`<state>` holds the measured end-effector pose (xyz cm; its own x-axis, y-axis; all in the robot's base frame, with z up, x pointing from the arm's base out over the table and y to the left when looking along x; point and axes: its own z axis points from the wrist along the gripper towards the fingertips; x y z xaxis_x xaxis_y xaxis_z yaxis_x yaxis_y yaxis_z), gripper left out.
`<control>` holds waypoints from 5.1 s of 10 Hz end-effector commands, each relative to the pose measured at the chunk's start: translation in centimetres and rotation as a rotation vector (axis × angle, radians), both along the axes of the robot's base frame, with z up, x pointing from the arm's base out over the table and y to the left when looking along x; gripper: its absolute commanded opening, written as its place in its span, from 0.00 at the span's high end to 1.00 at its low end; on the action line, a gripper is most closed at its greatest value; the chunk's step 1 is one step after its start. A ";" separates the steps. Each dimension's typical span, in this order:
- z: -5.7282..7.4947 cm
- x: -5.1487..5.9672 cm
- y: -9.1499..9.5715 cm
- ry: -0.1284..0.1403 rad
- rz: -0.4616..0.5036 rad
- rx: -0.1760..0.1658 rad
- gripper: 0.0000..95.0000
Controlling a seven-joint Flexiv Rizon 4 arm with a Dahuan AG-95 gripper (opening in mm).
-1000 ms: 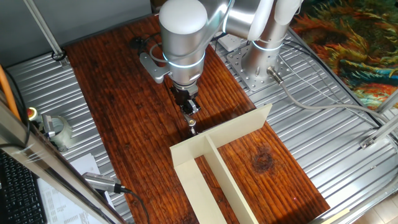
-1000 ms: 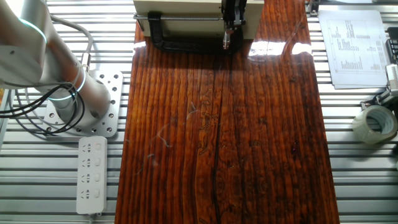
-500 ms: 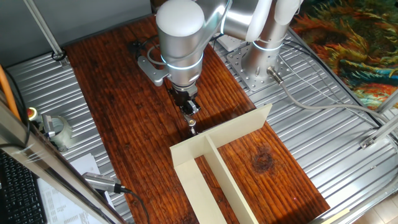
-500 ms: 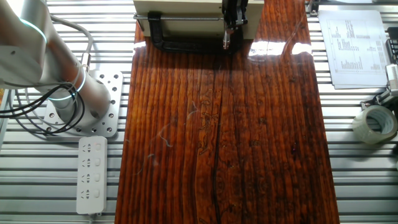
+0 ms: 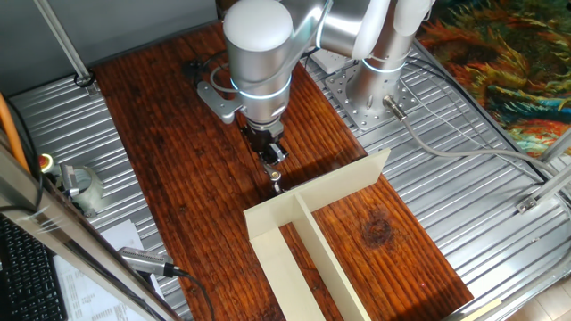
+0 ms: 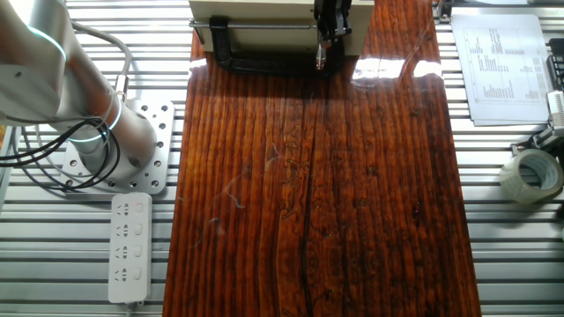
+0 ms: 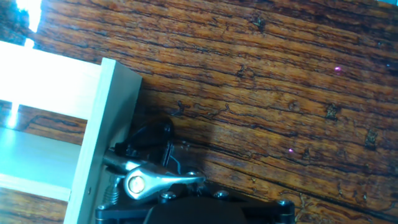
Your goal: Turn on the water tap
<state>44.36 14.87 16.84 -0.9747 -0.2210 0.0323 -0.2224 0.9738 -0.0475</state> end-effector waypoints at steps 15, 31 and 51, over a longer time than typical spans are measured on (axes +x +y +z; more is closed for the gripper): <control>0.7 1.0 0.7 0.021 0.039 -0.003 1.00; 0.5 2.2 1.9 0.027 0.390 -0.074 1.00; 0.3 2.4 2.0 0.032 0.905 -0.093 1.00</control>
